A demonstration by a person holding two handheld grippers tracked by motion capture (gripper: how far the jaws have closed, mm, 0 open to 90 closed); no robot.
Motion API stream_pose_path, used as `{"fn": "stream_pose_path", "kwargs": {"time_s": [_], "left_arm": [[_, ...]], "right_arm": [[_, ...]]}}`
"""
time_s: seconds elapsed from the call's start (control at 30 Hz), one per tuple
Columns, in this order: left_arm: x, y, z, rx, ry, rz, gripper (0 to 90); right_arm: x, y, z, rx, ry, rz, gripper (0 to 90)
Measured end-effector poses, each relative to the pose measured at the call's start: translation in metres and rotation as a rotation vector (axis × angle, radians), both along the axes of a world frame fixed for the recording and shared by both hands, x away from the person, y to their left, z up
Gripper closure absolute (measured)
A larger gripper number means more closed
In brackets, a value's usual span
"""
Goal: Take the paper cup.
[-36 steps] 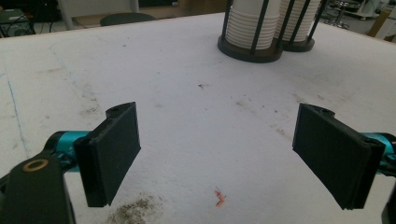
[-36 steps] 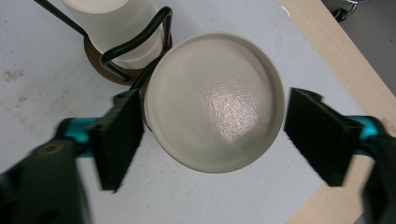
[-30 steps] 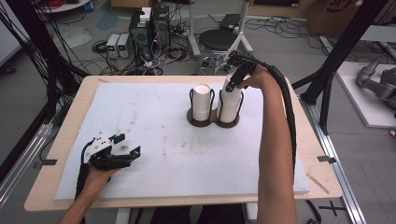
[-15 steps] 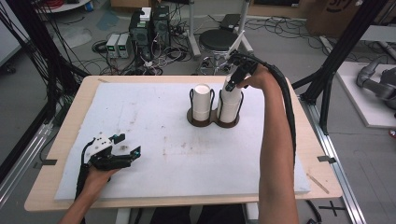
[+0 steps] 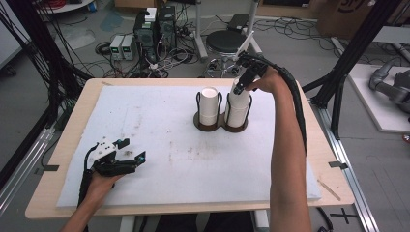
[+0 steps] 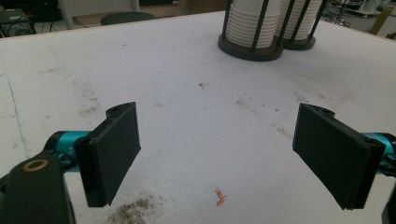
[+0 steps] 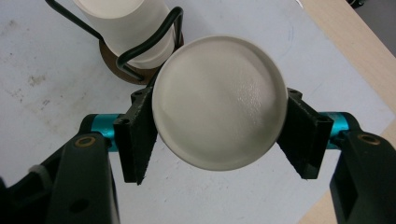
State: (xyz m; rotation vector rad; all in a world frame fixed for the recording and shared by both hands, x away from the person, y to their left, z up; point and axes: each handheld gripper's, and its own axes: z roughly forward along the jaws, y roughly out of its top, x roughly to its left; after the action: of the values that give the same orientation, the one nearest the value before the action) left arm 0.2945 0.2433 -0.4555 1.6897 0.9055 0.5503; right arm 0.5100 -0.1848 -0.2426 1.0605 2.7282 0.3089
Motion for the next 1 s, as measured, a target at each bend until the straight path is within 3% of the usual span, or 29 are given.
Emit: {"fn": "stream_pose_path", "kwargs": {"time_s": [0.6,1.0], "left_arm": [[0.000,0.000,0.000,-0.001,0.001,0.000,14.8],[0.000,-0.001,0.000,0.009,0.003,-0.001,14.8]], "right_arm": [[-0.003,-0.004,0.006,0.023,-0.014,-0.014,36.6],[-0.011,-0.017,0.025,0.102,-0.055,-0.040,37.1]]}}
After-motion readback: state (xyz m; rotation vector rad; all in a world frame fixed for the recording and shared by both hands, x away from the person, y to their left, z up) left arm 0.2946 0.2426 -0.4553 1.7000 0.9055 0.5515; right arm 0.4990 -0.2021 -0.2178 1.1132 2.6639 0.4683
